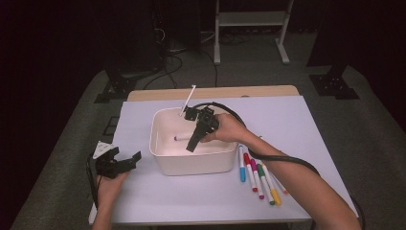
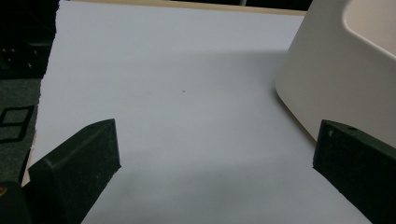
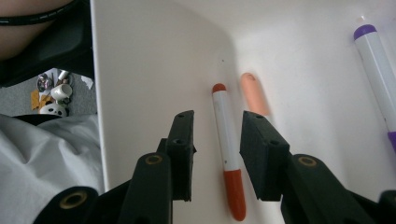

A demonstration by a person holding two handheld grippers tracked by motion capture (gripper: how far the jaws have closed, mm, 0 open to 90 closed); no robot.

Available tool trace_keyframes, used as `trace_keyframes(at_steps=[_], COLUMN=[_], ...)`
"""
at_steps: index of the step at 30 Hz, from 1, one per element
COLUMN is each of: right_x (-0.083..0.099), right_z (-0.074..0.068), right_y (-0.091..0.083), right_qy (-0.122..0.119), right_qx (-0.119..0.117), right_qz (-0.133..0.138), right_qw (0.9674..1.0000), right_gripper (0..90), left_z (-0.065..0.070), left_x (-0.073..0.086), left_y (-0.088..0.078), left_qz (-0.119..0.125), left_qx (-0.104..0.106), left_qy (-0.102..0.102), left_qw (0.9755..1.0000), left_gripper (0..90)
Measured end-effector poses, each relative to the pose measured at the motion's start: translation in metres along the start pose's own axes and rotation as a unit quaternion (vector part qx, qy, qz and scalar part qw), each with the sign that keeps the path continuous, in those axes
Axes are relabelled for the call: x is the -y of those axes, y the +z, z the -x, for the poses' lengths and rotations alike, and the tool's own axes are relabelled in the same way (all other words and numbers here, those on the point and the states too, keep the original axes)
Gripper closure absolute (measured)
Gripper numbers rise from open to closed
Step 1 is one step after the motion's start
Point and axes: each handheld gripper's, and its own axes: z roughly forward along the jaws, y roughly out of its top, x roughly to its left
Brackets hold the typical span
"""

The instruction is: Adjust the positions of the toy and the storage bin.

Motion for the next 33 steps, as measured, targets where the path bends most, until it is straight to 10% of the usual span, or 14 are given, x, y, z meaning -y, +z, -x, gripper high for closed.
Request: trace_keyframes(at_steps=[18,33], right_x=[0.041,0.101], right_z=[-0.015,-0.021], right_y=[-0.064,-0.115], right_qy=[0.005,0.032], right_qx=[0.018,0.046], right_qz=[0.076,0.143], right_qw=[0.9969,0.9882], right_gripper=[65.1,65.2], left_z=[0.002,0.002], left_x=[0.0,0.0], left_y=[0.0,-0.001], left_qz=[-0.002,-0.004], left_qx=[-0.002,-0.004], left_qy=[0.003,0.004], left_qw=[1.0,1.0], left_gripper=[0.0,0.0])
